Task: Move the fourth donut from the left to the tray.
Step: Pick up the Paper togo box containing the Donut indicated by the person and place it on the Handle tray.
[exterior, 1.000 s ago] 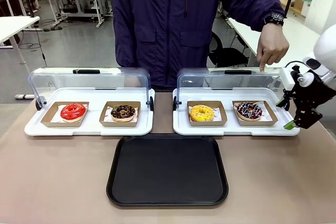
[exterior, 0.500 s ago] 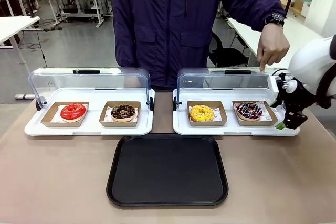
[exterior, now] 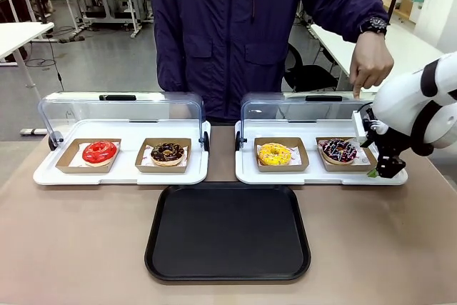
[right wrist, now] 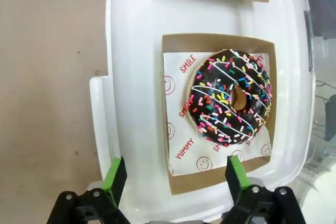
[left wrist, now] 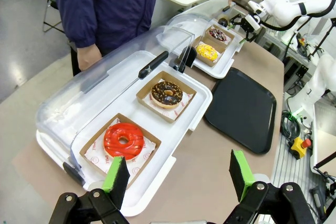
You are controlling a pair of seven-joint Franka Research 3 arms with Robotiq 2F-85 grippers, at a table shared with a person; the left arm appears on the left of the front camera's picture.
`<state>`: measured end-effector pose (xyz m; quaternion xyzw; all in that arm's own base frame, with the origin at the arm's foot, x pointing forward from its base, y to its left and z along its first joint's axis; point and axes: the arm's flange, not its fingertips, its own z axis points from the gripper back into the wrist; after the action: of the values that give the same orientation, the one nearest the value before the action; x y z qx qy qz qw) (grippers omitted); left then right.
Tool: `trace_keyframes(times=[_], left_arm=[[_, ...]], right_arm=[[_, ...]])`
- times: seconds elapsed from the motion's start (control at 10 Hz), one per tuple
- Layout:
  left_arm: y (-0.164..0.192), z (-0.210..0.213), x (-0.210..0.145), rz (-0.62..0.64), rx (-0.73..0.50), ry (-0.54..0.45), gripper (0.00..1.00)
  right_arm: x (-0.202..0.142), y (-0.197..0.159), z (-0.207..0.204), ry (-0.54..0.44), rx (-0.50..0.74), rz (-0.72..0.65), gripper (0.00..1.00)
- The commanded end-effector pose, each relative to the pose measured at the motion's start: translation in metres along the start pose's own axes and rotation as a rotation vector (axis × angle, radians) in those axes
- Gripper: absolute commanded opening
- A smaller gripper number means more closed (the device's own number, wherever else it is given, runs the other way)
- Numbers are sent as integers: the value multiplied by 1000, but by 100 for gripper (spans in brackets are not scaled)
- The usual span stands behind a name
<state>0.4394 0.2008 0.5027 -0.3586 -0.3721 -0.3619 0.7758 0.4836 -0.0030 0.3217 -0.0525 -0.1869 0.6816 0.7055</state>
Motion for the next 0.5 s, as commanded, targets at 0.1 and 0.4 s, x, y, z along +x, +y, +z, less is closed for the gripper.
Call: trace_keyframes(times=[0.1, 0.4], left_arm=[[-1, 0, 1, -4, -7, -10, 100], [-1, 0, 1, -4, -7, -10, 100]], right_arm=[[-1, -8, -16, 20, -33, 49, 100], [-5, -17, -27, 43, -36, 48, 100]])
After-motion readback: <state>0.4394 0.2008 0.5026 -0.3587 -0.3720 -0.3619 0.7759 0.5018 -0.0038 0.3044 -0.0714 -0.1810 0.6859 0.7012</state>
